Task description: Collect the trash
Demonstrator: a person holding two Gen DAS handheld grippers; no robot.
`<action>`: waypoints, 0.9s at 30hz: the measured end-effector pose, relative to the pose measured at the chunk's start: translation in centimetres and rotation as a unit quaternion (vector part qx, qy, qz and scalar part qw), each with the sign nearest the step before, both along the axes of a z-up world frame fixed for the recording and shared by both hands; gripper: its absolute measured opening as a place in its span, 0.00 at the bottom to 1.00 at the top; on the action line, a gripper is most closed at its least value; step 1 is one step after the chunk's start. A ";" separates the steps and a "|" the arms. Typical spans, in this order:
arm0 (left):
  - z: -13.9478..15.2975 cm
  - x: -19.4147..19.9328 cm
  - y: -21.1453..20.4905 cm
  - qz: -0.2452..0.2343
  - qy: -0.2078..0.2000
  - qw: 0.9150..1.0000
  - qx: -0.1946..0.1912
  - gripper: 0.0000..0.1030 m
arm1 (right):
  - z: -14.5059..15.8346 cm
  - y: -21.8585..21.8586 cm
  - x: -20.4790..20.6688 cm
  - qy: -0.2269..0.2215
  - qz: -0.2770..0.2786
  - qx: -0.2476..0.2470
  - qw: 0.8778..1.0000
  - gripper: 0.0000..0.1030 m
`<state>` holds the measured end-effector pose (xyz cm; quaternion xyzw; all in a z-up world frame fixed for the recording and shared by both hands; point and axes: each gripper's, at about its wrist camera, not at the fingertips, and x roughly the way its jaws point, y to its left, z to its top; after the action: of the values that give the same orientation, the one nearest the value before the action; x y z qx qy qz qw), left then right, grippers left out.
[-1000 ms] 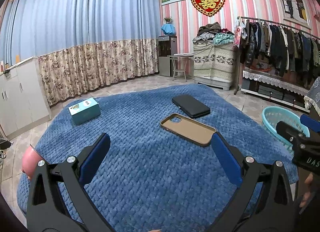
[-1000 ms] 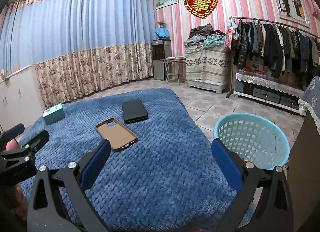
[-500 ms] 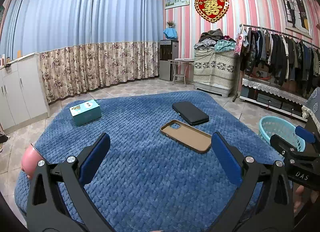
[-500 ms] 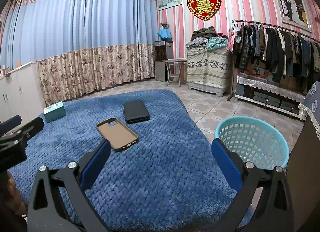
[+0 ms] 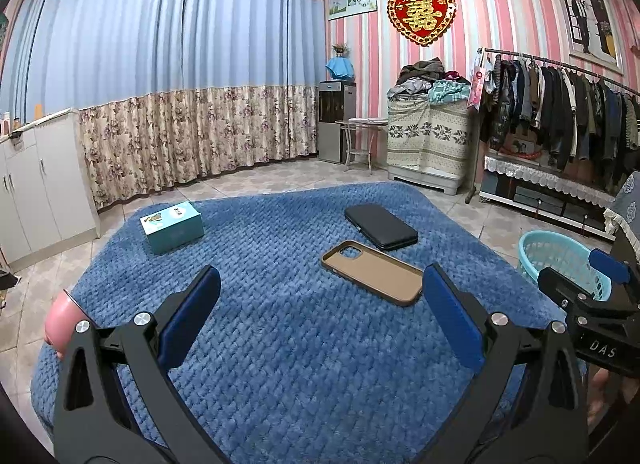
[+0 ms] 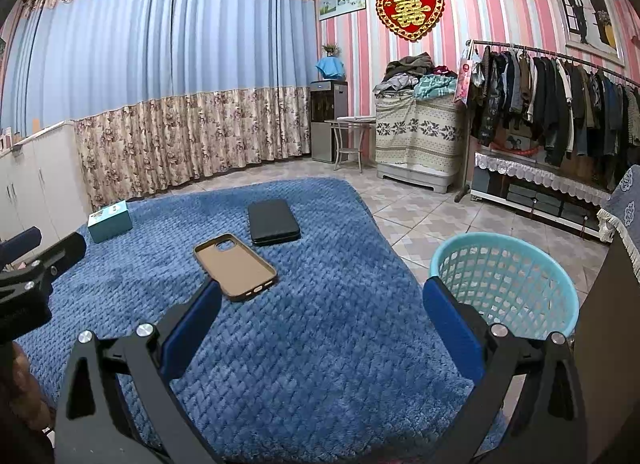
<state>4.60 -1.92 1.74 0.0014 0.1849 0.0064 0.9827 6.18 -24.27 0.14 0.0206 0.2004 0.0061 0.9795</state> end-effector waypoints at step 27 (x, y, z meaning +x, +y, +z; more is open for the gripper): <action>-0.4 0.3 0.5 -0.003 0.007 1.000 -0.005 0.95 | -0.1 0.0 0.0 0.000 0.000 -0.001 1.000 0.95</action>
<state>4.91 -1.43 1.38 -0.0027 0.1914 0.0026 0.9815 6.19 -24.24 0.05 0.0200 0.2001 0.0061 0.9796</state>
